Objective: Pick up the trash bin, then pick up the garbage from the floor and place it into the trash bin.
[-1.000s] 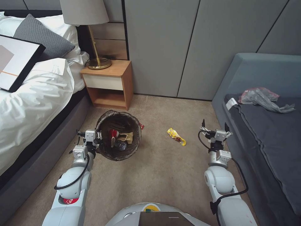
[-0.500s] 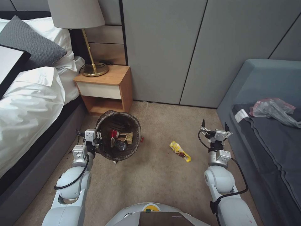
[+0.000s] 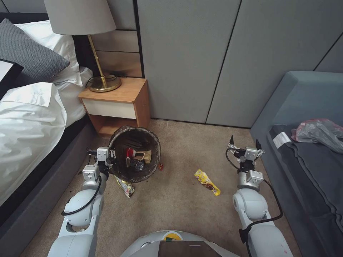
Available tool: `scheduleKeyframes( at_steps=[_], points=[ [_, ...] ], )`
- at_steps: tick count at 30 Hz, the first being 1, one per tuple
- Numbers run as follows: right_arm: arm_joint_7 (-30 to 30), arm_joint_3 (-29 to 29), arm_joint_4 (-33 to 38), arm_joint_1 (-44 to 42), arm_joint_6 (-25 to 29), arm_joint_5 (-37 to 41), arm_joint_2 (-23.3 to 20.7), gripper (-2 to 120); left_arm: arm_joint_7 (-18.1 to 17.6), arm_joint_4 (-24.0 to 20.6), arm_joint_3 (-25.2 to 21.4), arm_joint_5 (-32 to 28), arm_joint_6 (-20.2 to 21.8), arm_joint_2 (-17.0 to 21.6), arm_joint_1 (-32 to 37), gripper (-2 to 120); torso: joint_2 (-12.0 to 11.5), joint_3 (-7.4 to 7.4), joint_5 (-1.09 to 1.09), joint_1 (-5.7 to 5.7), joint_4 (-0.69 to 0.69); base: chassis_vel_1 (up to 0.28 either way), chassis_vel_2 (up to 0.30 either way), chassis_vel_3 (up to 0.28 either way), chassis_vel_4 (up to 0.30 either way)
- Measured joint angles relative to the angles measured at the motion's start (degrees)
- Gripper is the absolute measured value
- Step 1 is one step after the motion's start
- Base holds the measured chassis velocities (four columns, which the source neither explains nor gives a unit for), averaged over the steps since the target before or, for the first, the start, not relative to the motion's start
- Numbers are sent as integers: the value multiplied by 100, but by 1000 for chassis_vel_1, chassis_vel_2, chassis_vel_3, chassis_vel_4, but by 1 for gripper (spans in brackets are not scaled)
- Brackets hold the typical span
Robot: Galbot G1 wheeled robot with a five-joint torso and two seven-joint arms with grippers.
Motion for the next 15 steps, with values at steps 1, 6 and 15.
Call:
scheduleKeyframes(
  at_steps=[1, 6, 15],
  points=[
    [0, 0, 0, 0, 0, 0, 0, 100, 0, 0, 0, 0, 0, 0, 0, 2, 0, 0, 0, 0, 0, 0, 0, 0, 0],
    [0, 0, 0, 0, 0, -1, 0, 100, 1, 0, 0, 0, 0, 0, 1, 3, 0, -1, 0, -1, 0, 0, 0, 0, 0],
    [0, 0, 0, -1, 0, -3, 0, 100, 0, 0, 0, 0, 1, 0, 1, 3, 0, -1, 0, -1, 0, 0, 0, 0, 0]
  ],
)
